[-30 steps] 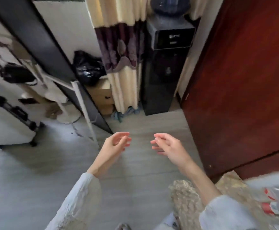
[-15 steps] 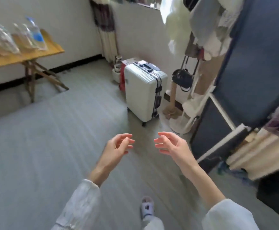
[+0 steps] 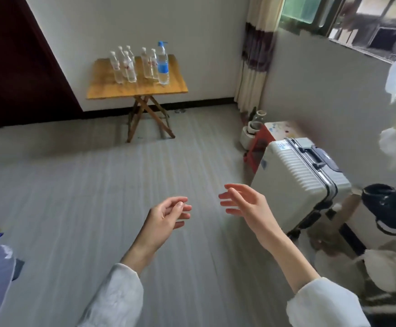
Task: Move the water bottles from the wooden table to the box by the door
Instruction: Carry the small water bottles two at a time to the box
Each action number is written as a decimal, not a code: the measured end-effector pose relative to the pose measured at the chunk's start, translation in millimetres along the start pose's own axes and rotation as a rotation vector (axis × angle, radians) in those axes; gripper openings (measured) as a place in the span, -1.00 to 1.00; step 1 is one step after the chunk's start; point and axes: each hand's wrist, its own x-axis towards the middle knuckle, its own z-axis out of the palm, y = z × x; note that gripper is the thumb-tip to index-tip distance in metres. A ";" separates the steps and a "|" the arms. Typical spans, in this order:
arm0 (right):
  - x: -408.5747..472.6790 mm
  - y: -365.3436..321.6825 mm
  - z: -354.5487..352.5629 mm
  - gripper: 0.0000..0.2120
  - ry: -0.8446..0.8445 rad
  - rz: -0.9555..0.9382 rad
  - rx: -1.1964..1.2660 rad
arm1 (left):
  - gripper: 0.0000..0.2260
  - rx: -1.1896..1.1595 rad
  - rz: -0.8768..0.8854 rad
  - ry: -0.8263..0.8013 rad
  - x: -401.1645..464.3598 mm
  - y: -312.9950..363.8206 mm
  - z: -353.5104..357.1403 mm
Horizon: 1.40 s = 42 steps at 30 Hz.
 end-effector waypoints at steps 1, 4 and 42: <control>22.6 -4.7 7.9 -0.83 -0.024 -0.002 -0.004 | -0.83 -0.003 0.000 0.029 17.3 3.7 -9.9; 89.3 -13.4 36.0 -0.84 -0.094 -0.008 -0.016 | -0.83 -0.035 0.006 0.114 72.3 13.8 -43.2; 966.2 -174.3 370.3 -0.83 -0.328 -0.058 -0.064 | -0.84 0.033 0.016 0.386 887.5 160.2 -403.0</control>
